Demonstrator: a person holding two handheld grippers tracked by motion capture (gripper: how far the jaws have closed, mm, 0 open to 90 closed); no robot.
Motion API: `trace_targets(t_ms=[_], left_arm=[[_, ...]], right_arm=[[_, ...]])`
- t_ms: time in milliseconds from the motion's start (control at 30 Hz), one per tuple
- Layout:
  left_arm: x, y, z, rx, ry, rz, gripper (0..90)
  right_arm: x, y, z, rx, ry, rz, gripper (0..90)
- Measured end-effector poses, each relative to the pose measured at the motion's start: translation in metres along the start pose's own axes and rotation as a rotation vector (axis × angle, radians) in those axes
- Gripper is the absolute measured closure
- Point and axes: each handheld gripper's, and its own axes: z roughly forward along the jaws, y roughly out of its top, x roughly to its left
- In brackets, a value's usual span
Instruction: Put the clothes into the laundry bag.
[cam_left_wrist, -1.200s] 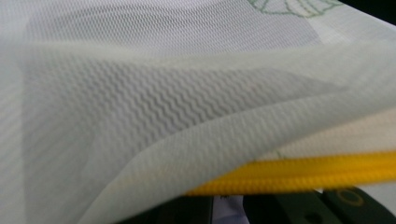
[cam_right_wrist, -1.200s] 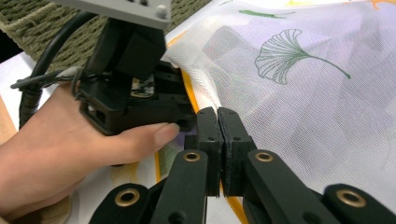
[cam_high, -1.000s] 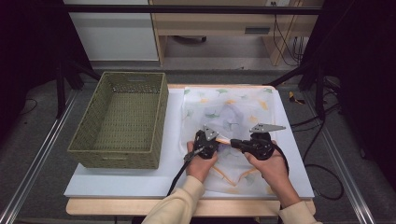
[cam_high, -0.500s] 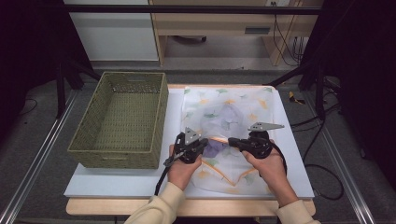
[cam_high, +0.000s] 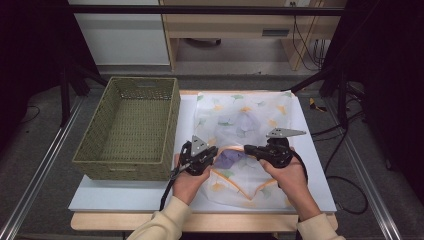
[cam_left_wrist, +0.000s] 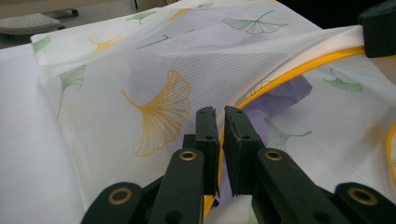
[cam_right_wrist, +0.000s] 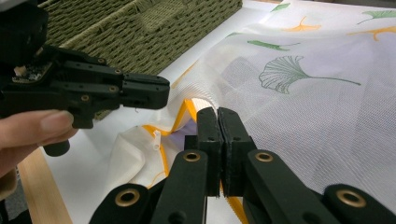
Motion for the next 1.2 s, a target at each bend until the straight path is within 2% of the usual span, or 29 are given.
trace_targets(t_ms=[167,367,467,667,767,833,967,1067,1200], left_arm=[[-0.004,-0.001,0.004,0.001,-0.009,0.015,78.0],[-0.005,-0.004,0.015,0.029,-0.016,0.038,69.0],[-0.006,-0.005,0.021,0.041,-0.015,0.051,69.1],[-0.009,-0.008,0.027,0.046,-0.024,0.068,73.8],[-0.009,-0.007,0.027,0.044,-0.026,0.065,85.4],[-0.007,-0.007,0.024,0.042,-0.03,0.055,88.4],[-0.006,-0.009,0.014,0.033,-0.036,0.054,88.8],[-0.007,-0.013,0.005,0.035,-0.035,0.075,88.8],[-0.009,-0.02,-0.005,0.036,-0.051,0.077,88.9]], right_arm=[[0.0,0.001,-0.002,0.0,-0.003,0.005,88.9],[-0.002,0.001,-0.004,0.001,-0.002,0.004,88.9],[-0.002,0.001,-0.004,0.001,-0.003,0.005,88.9],[-0.004,0.0,-0.005,0.004,0.0,0.009,88.9],[-0.004,-0.001,-0.005,0.005,0.001,0.008,88.9],[-0.003,-0.002,-0.005,0.005,-0.001,0.006,88.9],[-0.004,-0.006,-0.005,0.014,0.002,0.002,88.9],[-0.003,-0.011,-0.003,0.022,0.007,0.0,88.8],[0.003,-0.022,-0.002,0.033,0.014,-0.015,88.9]])
